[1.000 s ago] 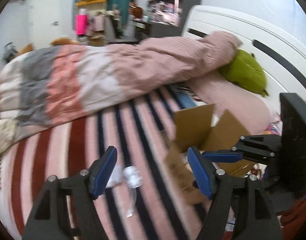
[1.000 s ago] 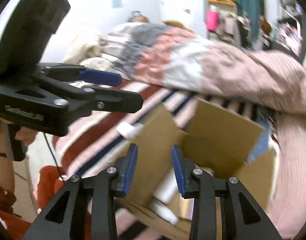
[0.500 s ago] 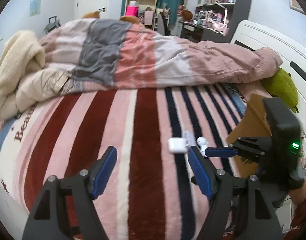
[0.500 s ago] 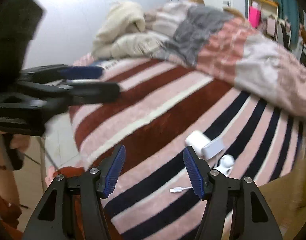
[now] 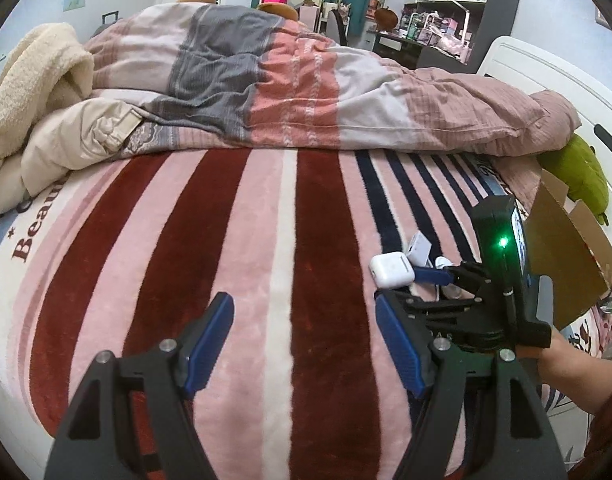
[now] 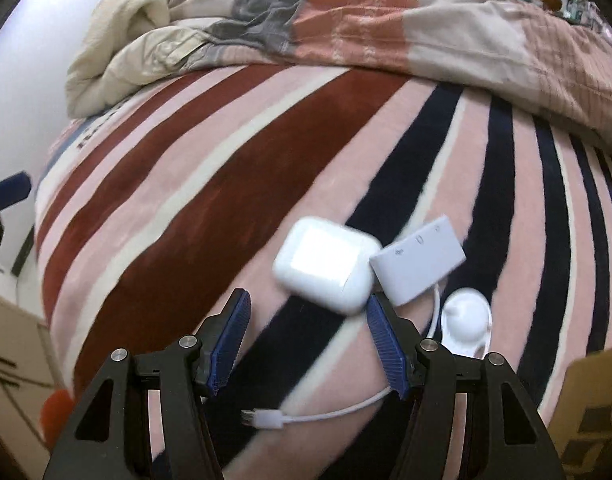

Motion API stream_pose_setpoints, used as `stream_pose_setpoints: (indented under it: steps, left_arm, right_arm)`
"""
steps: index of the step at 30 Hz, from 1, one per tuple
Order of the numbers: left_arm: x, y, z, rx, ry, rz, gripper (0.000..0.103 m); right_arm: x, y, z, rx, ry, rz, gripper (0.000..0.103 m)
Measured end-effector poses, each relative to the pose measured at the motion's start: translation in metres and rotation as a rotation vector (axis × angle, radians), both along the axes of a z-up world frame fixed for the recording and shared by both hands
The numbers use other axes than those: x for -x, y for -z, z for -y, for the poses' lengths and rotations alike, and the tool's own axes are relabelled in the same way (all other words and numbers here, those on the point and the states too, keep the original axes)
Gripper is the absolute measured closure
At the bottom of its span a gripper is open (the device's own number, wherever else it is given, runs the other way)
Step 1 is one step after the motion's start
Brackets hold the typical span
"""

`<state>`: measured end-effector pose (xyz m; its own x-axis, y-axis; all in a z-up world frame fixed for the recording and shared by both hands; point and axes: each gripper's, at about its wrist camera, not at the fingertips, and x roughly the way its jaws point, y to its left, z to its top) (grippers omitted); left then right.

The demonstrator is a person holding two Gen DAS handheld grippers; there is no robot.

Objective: Organize rigid objects
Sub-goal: 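Move the right gripper to the white earbud case and close on it, then carry the earbud case into the cardboard box and open the right gripper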

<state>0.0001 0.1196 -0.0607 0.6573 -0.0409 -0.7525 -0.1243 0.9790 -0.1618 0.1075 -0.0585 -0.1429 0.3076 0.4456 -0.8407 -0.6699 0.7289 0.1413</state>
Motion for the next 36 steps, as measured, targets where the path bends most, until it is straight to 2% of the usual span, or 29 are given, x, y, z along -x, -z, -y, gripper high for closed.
stream_pose_setpoints:
  steps: [6, 8, 10, 13, 17, 22, 24, 26, 28, 32, 36]
  left_arm:
    - [0.002, 0.005, -0.004, 0.006, -0.016, -0.012, 0.033]
    - [0.003, 0.005, -0.005, 0.008, -0.018, -0.017, 0.033]
    - [0.002, 0.004, -0.005, 0.018, -0.014, -0.022, 0.033]
    - [0.002, -0.002, -0.001, 0.040, 0.002, -0.018, 0.033]
    - [0.000, -0.017, 0.014, 0.074, 0.044, 0.003, 0.033]
    - [-0.003, -0.048, 0.053, 0.134, 0.152, 0.067, 0.034]
    - [-0.005, -0.062, 0.072, 0.148, 0.213, 0.095, 0.044]
    - [-0.010, -0.074, 0.093, 0.159, 0.274, 0.107, 0.059]
    - [-0.016, -0.085, 0.115, 0.155, 0.329, 0.120, 0.066]
    - [-0.037, -0.102, 0.158, 0.141, 0.410, 0.132, 0.067]
    - [-0.068, -0.108, 0.200, 0.131, 0.496, 0.097, 0.067]
  right_arm:
    - [-0.006, 0.004, -0.017, -0.007, 0.042, 0.063, 0.046]
    - [-0.004, 0.005, -0.022, 0.012, 0.042, 0.099, 0.052]
    - [0.001, 0.003, -0.025, 0.027, 0.023, 0.137, 0.053]
    - [0.014, -0.006, -0.024, -0.007, -0.041, 0.143, 0.053]
    - [0.039, -0.040, -0.015, -0.089, -0.152, 0.166, 0.053]
    - [0.077, -0.098, 0.012, -0.201, -0.281, 0.227, 0.053]
    - [0.089, -0.119, 0.028, -0.236, -0.315, 0.257, 0.053]
    - [0.097, -0.135, 0.045, -0.261, -0.326, 0.286, 0.053]
    - [0.100, -0.148, 0.064, -0.276, -0.317, 0.323, 0.053]
    - [0.092, -0.165, 0.107, -0.291, -0.257, 0.369, 0.053]
    - [0.075, -0.172, 0.146, -0.257, -0.189, 0.389, 0.053]
